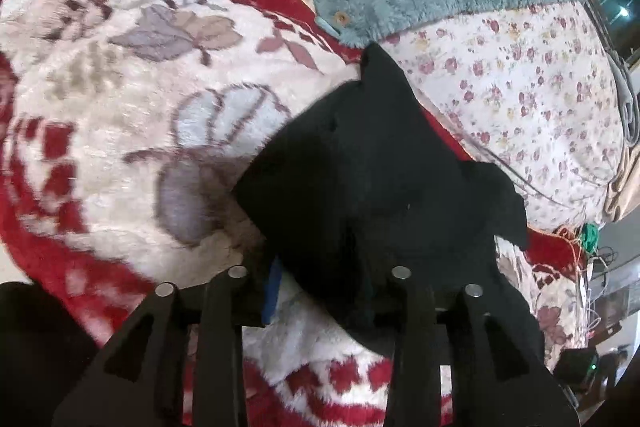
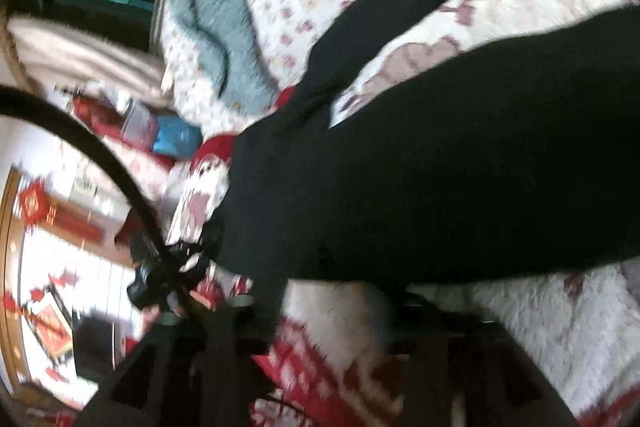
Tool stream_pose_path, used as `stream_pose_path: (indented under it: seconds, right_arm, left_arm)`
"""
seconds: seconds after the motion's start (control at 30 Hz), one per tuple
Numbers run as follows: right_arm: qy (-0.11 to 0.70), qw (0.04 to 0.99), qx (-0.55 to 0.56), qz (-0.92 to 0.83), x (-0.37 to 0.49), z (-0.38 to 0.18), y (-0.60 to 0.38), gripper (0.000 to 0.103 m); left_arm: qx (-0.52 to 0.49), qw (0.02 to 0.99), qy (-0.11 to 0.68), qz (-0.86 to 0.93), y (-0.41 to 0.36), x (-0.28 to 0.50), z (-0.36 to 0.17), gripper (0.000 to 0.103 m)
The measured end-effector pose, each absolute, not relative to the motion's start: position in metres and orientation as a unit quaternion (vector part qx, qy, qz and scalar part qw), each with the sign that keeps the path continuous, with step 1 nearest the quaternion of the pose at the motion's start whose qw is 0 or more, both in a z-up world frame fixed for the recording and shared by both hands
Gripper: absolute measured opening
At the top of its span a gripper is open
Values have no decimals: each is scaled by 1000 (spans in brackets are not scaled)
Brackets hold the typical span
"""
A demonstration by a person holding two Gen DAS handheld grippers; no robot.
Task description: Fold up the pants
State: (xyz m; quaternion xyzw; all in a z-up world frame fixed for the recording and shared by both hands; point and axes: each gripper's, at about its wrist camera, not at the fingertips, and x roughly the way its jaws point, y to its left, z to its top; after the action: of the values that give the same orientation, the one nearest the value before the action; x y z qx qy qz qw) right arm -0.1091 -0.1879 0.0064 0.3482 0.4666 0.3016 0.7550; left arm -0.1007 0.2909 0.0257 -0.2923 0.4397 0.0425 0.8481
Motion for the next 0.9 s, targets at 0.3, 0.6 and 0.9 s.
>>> stream_pose_path:
  seconds: [0.3,0.6,0.9]
  right_arm:
    - [439,814,282,254,-97,46,-236,49]
    - [433,802,355,208,-16,23,-283,49]
    - [432,744,467,204,61,-10,-315,50]
  left_arm:
    - [-247,887,383,77,294,-120,85,55]
    - [-222,867,443,-56,214,-42,83,55]
    - [-165,841,478,-195,122,74,66,61]
